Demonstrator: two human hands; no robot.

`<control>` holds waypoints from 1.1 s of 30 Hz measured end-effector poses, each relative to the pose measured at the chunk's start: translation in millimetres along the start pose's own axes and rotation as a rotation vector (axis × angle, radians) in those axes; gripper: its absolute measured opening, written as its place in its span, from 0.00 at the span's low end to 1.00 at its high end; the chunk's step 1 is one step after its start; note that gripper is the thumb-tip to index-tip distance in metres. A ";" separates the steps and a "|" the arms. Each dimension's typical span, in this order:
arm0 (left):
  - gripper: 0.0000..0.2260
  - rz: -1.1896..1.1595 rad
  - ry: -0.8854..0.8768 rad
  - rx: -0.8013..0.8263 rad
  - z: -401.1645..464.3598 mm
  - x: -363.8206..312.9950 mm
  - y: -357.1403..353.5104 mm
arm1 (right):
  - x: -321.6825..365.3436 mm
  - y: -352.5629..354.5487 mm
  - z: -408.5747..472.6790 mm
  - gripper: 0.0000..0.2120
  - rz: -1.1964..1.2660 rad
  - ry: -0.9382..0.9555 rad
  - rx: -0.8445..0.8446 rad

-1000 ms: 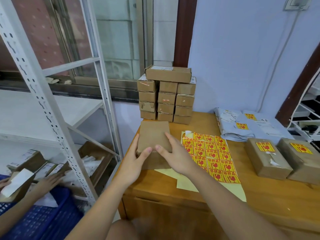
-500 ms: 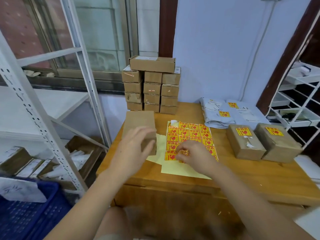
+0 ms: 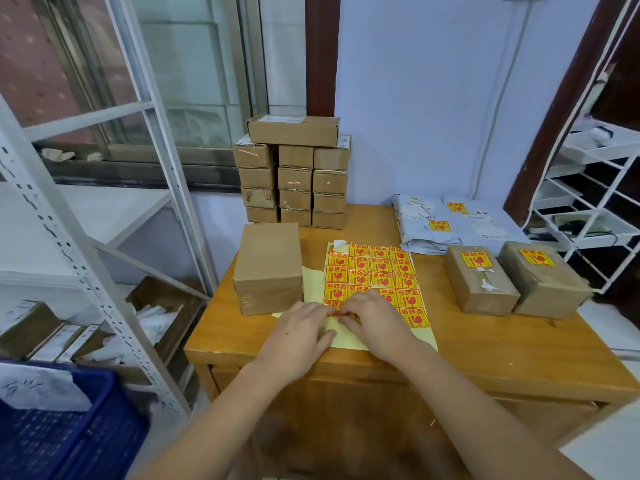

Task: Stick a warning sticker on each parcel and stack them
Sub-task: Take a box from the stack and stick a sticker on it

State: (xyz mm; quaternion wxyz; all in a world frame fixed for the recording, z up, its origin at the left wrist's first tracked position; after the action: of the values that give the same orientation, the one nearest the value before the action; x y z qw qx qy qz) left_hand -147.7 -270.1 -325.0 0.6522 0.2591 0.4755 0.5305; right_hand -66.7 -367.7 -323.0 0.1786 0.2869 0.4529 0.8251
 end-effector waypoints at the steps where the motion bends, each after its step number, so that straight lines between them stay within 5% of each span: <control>1: 0.21 -0.003 -0.001 0.000 0.0 0.7 -1.2 | 0.1 0.6 -0.4 0.11 0.000 0.003 -0.008; 11: 0.12 -0.149 0.137 -0.056 -4.3 13.5 -0.7 | -13.9 13.8 -6.4 0.06 0.152 -0.157 -0.195; 21: 0.13 -0.624 0.340 -0.237 7.9 -5.0 39.6 | 20.8 74.3 -16.8 0.08 0.014 0.241 -0.594; 33: 0.09 -0.718 0.402 -0.321 30.0 4.2 77.4 | 45.0 98.8 -0.3 0.11 0.054 0.313 -0.626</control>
State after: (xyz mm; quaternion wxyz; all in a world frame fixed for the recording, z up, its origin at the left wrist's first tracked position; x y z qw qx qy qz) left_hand -155.4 -237.7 -248.9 0.7217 -0.1354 0.5643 0.3774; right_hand -105.1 -395.0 -225.1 0.1646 0.1000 0.1922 0.9623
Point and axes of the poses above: each hand's wrist, its own z-axis towards the middle knuckle, its own y-axis out of the back of the hand, x = y × z, the point moved 9 cm from there along z, towards the middle knuckle, and after that the axes turned 12 degrees about -x, right-handed, at the moved point
